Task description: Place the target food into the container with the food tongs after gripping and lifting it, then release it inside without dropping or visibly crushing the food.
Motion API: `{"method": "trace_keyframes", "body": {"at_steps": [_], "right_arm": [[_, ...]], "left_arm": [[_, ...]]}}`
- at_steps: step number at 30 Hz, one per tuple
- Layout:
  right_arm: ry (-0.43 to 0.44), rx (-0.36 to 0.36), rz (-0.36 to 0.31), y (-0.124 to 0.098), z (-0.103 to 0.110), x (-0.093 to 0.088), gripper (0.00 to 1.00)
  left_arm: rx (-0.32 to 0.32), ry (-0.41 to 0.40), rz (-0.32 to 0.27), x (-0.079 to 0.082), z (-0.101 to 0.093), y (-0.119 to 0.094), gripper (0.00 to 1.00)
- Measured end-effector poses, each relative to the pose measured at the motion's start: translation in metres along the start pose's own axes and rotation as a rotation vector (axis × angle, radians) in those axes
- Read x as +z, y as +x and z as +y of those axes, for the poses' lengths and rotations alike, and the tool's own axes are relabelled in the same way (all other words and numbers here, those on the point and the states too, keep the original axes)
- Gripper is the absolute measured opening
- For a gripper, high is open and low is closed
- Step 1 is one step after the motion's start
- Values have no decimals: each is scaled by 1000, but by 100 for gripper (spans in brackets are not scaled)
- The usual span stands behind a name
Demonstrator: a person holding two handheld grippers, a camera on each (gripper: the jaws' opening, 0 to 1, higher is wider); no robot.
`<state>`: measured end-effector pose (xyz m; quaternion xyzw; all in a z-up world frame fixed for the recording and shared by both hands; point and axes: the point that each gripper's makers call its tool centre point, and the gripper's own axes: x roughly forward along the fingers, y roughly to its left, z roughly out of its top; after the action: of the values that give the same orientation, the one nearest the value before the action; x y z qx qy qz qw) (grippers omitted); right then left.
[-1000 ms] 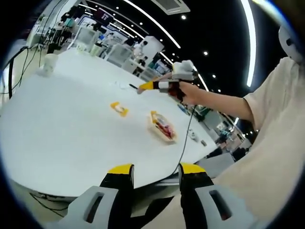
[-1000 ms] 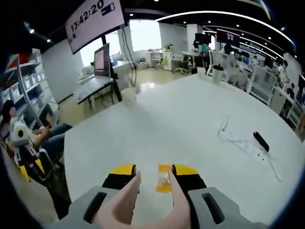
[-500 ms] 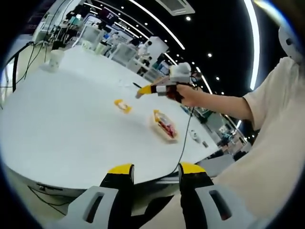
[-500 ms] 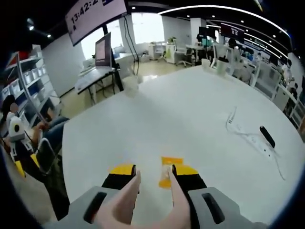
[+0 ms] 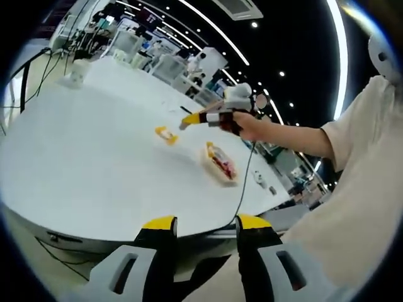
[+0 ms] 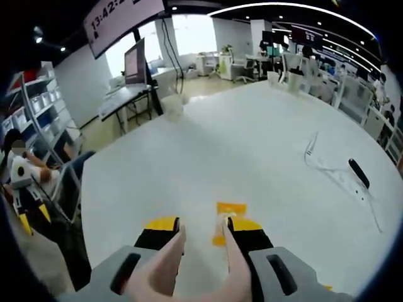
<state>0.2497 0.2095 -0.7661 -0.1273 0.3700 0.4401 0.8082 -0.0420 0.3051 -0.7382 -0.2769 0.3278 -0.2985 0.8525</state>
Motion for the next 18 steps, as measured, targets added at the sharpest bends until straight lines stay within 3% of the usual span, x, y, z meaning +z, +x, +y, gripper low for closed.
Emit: {"method": "trace_keyframes", "body": {"at_steps": [18], "right_arm": [[-12, 11, -8, 13, -3, 5, 30]], "left_arm": [[0, 1, -18, 0, -2, -1, 38]]}}
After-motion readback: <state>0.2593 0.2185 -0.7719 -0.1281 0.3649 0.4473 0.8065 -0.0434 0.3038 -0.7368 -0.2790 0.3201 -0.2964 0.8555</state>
